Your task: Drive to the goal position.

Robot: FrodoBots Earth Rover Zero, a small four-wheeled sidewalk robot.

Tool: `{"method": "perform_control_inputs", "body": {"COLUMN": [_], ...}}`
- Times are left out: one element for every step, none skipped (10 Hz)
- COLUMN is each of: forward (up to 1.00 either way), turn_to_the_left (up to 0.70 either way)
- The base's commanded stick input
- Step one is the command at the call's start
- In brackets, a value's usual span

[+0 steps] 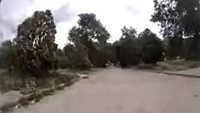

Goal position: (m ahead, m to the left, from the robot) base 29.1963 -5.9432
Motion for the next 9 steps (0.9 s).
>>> {"method": "perform_control_inputs", "body": {"forward": [1.0,1.0,1.0,1.0,1.0,1.0,1.0,1.0,1.0], "turn_to_the_left": [0.01,0.01,0.01,0.01,0.01,0.01,0.01,-0.04,-0.21]}}
